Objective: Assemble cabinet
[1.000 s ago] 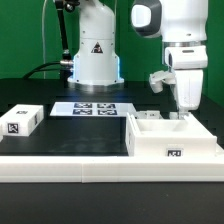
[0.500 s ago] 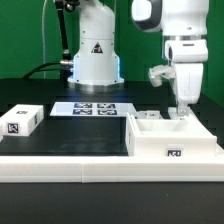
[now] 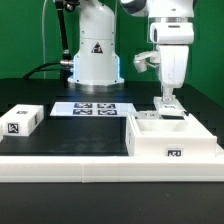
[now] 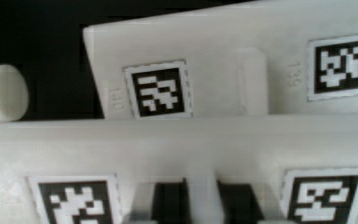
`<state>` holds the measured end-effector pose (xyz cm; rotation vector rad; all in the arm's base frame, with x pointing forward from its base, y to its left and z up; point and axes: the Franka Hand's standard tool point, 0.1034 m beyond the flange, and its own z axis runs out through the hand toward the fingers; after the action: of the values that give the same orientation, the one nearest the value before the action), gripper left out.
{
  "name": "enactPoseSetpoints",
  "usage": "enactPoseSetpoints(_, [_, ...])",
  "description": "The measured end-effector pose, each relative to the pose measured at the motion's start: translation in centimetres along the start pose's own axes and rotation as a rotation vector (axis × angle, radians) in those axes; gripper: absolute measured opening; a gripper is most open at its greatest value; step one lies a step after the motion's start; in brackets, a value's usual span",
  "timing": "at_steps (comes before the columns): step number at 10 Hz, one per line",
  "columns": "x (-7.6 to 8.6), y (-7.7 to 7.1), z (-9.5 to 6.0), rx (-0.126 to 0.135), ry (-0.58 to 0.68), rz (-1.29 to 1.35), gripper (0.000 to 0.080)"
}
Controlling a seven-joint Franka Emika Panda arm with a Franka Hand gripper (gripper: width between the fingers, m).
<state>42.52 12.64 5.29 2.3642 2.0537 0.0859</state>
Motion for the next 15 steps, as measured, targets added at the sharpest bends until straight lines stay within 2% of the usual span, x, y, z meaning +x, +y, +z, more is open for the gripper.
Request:
enactPoseSetpoints(3, [-0.1,0.1,0.1,0.001,0.0,0.0,0.007])
enactPoseSetpoints(6, [-0.4,1.3,-0.3,-0.006,-0.003,0.009,0.007])
enactPoseSetpoints(11, [-0.4,1.4,-0.3,-0.006,-0.003,0.01,0.007])
enactPoseSetpoints(14, [-0.3,2.6,-0.7,-0.013,-0.004,0.008,0.007])
enactPoseSetpoints(15, [-0.4,2.6,-0.6,-0.007,-0.007,0.009,0.007])
